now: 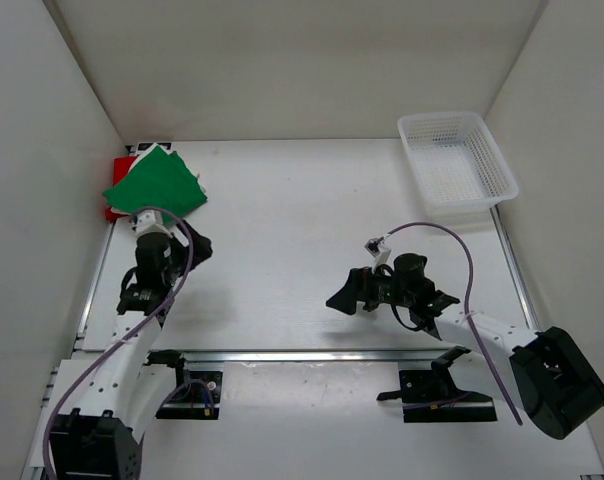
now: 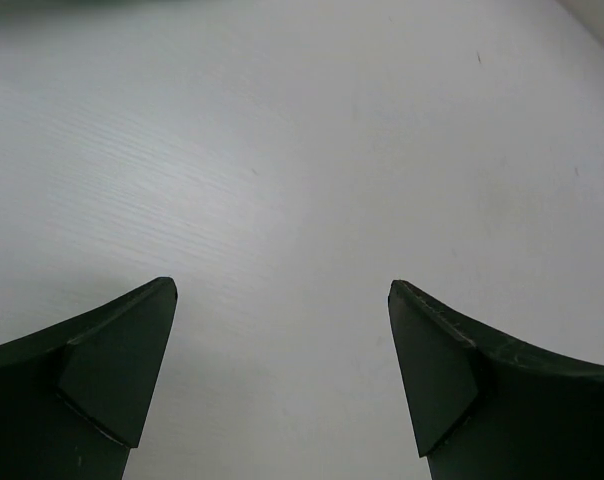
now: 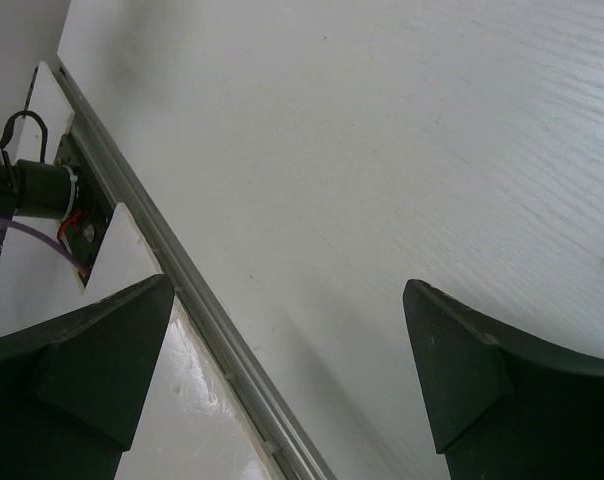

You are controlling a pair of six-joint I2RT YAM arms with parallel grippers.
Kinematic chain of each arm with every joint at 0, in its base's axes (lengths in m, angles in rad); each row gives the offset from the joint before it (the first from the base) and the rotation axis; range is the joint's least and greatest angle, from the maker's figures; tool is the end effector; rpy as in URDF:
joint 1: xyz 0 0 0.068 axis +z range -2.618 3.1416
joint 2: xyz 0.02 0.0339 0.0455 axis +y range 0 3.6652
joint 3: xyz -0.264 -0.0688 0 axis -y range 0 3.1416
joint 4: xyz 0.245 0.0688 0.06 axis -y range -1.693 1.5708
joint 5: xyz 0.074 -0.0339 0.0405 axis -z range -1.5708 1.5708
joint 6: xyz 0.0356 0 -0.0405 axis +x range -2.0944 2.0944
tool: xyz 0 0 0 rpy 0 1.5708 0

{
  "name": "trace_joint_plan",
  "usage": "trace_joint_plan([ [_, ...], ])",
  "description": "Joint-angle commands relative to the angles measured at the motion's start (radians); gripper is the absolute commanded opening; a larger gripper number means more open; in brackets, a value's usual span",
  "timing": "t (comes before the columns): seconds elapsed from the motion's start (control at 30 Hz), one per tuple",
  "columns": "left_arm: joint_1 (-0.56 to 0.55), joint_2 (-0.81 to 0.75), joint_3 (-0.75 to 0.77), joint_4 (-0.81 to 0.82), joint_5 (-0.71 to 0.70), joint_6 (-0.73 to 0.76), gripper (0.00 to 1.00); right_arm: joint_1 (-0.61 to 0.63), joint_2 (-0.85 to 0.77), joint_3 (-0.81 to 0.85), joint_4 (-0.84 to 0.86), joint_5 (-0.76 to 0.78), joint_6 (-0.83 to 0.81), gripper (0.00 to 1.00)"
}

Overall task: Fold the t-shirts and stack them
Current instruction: Put the neatly folded tshirt into the corner of the board with the left arm

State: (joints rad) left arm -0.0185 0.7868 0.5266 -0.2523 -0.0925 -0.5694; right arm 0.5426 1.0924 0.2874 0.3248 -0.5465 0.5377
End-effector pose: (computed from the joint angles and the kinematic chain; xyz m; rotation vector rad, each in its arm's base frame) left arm 0.1812 -0.0001 0.2417 -0.6231 1.9965 -0.2616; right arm 0.1653 0.1213 0.1646 -0.3751 2.1739 1.2012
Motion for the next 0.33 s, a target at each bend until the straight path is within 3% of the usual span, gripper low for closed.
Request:
trace_joint_plan([
  [0.0, -0.080, 0.038, -0.055, -0.046, 0.092, -0.026, 0.99, -0.007, -0.025, -0.019, 0.031, 0.030, -0.015, 0.99],
  [0.1, -0.052, 0.035, -0.124, 0.039, 0.204, -0.070, 0.99, -0.021, -0.017, -0.021, 0.034, 0.031, -0.024, 1.00],
  [0.3, -0.080, 0.006, -0.134, 0.064, 0.166, -0.027, 0.99, -0.058, 0.024, -0.042, 0.072, 0.008, -0.001, 0.99],
])
